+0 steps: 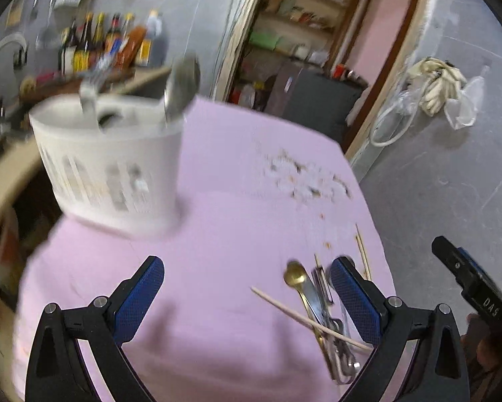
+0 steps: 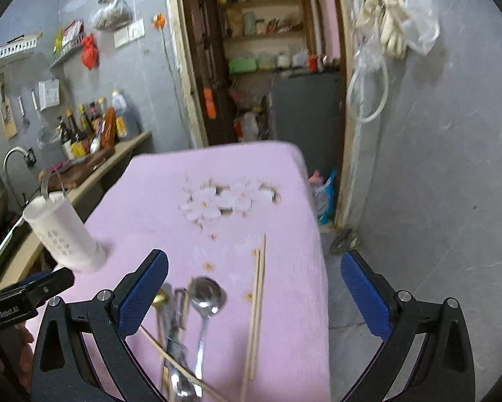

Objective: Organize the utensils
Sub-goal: 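Move both tools back to the utensil pile, then grasp a wooden chopstick with the left tool while the right tool grasps another chopstick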

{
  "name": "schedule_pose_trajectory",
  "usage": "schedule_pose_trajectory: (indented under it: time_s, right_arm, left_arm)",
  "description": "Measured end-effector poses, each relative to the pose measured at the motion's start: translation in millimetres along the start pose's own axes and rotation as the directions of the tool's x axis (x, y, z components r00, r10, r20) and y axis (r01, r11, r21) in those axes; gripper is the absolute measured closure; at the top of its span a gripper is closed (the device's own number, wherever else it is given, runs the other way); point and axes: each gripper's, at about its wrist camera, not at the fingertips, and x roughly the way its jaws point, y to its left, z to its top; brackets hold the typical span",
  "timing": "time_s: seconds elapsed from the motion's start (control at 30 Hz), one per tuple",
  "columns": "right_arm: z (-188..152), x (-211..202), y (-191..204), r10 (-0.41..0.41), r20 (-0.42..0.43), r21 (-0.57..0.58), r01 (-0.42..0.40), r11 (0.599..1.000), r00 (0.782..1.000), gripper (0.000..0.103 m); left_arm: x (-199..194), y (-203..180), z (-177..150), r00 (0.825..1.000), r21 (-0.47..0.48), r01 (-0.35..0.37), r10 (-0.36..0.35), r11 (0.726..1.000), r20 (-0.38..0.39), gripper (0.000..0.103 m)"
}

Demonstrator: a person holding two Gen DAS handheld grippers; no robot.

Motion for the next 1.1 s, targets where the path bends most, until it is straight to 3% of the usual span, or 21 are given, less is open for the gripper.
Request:
schedule_pose_trajectory:
  time_s: [0.1, 0.17, 0.23, 0.3, 0.4, 0.43, 0.5, 0.67, 0.77, 0.8, 0.93, 1.1]
  right_arm:
    - [-7, 22, -12, 0.046, -0.050, -0.011, -0.046, 0.999, 0.998, 0.002]
    - [-12, 35, -19, 0.083, -0.081, -0.015, -0.085, 0.996, 0.993, 0.003]
    - [-15, 48, -23, 0.122, -0.114, -0.015, -0.125, 0.992, 0.986, 0.010]
    - [-19, 59, -27, 0.146, -0.141, -0.016, -0.150, 0.989, 0.979, 0.024]
    - [-22, 70, -27, 0.179, -0.167, -0.023, -0.186, 0.982, 0.969, 0.030]
    - [-23, 74, -27, 0.190, -0.178, -0.025, -0.198, 0.980, 0.966, 0.032]
    - [-24, 81, -27, 0.202, -0.196, -0.028, -0.212, 0.977, 0.960, 0.047]
    - [-27, 98, -28, 0.220, -0.232, -0.019, -0.231, 0.973, 0.947, 0.059]
    - [-29, 108, -32, 0.232, -0.253, 0.003, -0.239, 0.971, 0.939, 0.069]
    - [-30, 110, -34, 0.234, -0.256, 0.007, -0.240, 0.971, 0.938, 0.071]
    - [-24, 120, -35, 0.235, -0.261, 0.005, -0.243, 0.970, 0.936, 0.073]
    - [-17, 137, -34, 0.241, -0.286, 0.024, -0.244, 0.969, 0.927, 0.083]
  left_arm:
    - [17, -3, -14, 0.999, -0.077, -0.007, 0.003, 0.997, -0.048, 0.004]
    - [25, -5, -21, 0.998, -0.118, -0.009, 0.001, 0.993, -0.067, 0.013]
    - [34, -8, -29, 0.995, -0.158, -0.013, -0.003, 0.987, -0.101, 0.020]
    - [42, -11, -37, 0.991, -0.191, -0.019, -0.006, 0.981, -0.130, 0.029]
    - [52, -16, -44, 0.986, -0.227, -0.023, -0.015, 0.974, -0.165, 0.042]
    - [54, -17, -44, 0.986, -0.231, -0.026, -0.013, 0.973, -0.168, 0.046]
    - [57, -22, -44, 0.985, -0.239, -0.030, -0.011, 0.971, -0.171, 0.048]
    - [68, -32, -43, 0.978, -0.235, -0.057, 0.007, 0.970, -0.207, 0.068]
    - [73, -38, -41, 0.975, -0.217, -0.079, 0.031, 0.973, -0.218, 0.073]
    - [74, -40, -40, 0.975, -0.210, -0.087, 0.040, 0.974, -0.218, 0.074]
    - [82, -43, -33, 0.969, -0.172, -0.113, 0.070, 0.979, -0.236, 0.098]
    - [92, -39, -21, 0.965, -0.173, -0.105, 0.058, 0.979, -0.257, 0.098]
